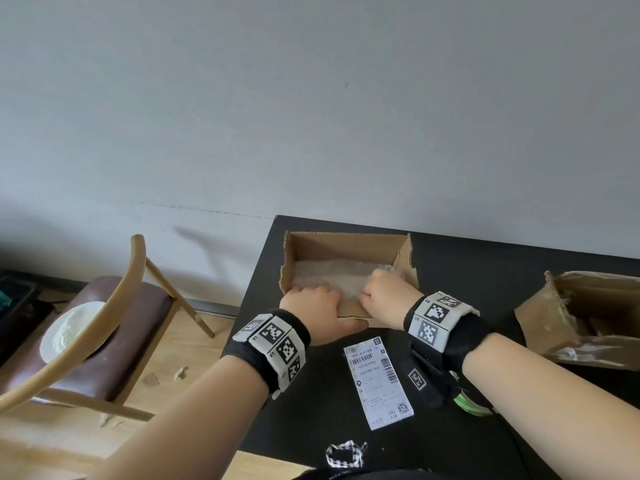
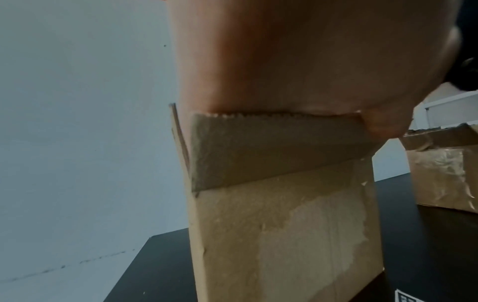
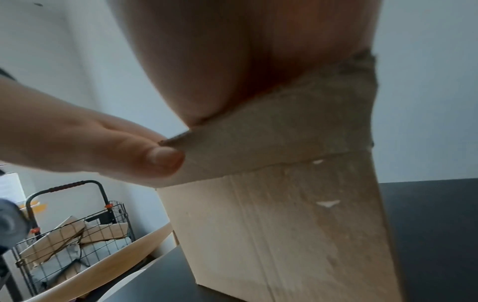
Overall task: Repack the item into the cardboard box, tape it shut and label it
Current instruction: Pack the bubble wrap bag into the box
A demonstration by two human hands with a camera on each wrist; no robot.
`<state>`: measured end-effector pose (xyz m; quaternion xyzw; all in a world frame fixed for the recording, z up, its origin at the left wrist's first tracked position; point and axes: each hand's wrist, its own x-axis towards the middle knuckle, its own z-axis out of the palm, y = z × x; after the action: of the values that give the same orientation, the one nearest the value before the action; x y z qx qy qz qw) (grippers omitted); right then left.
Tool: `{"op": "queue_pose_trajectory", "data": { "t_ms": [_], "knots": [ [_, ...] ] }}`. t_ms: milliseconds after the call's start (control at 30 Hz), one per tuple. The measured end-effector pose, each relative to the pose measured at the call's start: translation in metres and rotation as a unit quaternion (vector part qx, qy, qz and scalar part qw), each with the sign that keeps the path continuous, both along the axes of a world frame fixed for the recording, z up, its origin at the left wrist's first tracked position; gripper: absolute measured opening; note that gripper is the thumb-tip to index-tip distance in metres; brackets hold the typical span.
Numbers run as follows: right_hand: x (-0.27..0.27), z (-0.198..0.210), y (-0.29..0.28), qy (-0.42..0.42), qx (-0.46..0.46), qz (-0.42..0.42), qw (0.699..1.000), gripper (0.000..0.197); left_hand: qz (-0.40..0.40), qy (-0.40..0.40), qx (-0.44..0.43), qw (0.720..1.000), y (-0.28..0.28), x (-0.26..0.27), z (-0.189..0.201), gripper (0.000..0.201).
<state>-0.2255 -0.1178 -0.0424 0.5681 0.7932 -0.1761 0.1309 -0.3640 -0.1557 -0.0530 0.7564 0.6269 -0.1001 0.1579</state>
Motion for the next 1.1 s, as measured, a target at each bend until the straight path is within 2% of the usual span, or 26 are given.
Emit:
{"op": "queue_pose_trajectory", "data": {
  "t_ms": [100, 167, 233, 367, 467, 600, 733, 800, 867, 900, 967, 1033, 1100],
  "knots": [
    [0.004, 0.000, -0.007, 0.049, 0.007, -0.013, 0.999, 0.045, -0.014, 0.002, -0.015, 1.000, 0.006, -0.006, -0.004, 0.087],
    [0.007, 0.003, -0.010, 0.084, -0.012, -0.035, 0.996, 0.042, -0.013, 0.005, -0.027, 1.000, 0.007, -0.008, -0.003, 0.090],
    [0.010, 0.004, -0.012, 0.094, -0.020, -0.053, 0.994, 0.039, -0.008, 0.025, -0.007, 1.000, 0.002, -0.006, -0.001, 0.086],
    [0.012, 0.001, -0.015, 0.064, 0.013, -0.038, 0.997, 0.043, -0.020, 0.094, 0.136, 0.986, -0.015, 0.003, 0.006, 0.062],
    [0.010, 0.003, -0.016, 0.085, -0.015, -0.055, 0.995, 0.044, 0.001, 0.078, 0.097, 0.992, -0.019, 0.005, 0.005, 0.057],
    [0.012, 0.001, -0.012, 0.131, -0.053, -0.067, 0.988, 0.043, 0.033, 0.049, 0.008, 0.998, -0.010, 0.003, -0.003, 0.060],
    [0.014, -0.002, -0.012, 0.062, -0.025, 0.011, 0.998, 0.054, 0.051, 0.039, -0.015, 0.998, -0.004, 0.006, -0.003, 0.068],
    [0.015, -0.002, -0.012, 0.023, -0.013, 0.023, 0.999, 0.059, 0.055, 0.068, 0.024, 0.996, -0.007, 0.008, -0.004, 0.071],
    [0.015, -0.002, -0.013, 0.010, -0.023, 0.024, 0.999, 0.057, 0.043, 0.088, 0.136, 0.986, -0.015, 0.009, -0.005, 0.063],
    [0.015, -0.003, -0.013, 0.009, -0.031, 0.023, 0.999, 0.055, 0.030, 0.084, 0.196, 0.976, -0.018, 0.009, -0.005, 0.059],
    [0.015, -0.003, -0.013, 0.020, -0.031, 0.008, 0.999, 0.056, 0.026, 0.048, 0.244, 0.968, -0.020, 0.011, -0.007, 0.069],
    [0.015, -0.004, -0.010, 0.020, -0.006, 0.011, 1.000, 0.056, 0.041, 0.002, 0.186, 0.982, -0.014, 0.009, -0.011, 0.074],
    [0.015, -0.009, -0.011, 0.027, 0.019, 0.018, 0.999, 0.054, 0.051, -0.015, 0.128, 0.990, -0.008, 0.008, -0.019, 0.064]
  ]
}}
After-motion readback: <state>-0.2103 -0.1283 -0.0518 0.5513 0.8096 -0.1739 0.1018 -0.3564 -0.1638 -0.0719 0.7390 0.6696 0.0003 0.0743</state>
